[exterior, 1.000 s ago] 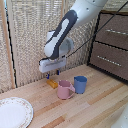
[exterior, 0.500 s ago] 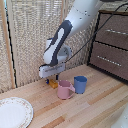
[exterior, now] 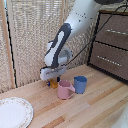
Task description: Caressingly guide your clamp towards the toast. Compassionately possess the toast with your clamp. Gradually tag the toast up from the worktable. Complaisantly, cruise the held-toasty-pillow to your white crockery. Last but notably, liberate the toast onto the shiny white tableware.
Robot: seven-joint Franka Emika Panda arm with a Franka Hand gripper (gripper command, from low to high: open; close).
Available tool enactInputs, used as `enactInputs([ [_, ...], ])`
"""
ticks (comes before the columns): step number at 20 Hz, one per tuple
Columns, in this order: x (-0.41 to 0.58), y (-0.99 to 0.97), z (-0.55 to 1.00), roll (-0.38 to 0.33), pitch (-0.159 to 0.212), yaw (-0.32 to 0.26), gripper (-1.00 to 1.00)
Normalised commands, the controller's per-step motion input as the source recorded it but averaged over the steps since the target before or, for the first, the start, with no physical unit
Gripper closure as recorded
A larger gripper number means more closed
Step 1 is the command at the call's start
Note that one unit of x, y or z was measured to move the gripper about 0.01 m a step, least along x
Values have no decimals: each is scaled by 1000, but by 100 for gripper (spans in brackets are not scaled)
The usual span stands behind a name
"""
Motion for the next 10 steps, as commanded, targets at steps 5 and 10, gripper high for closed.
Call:
enactInputs([
  [5,52,0,-38,0,0,0,100],
  [10,-1,31,359,8,-41,-14,100],
])
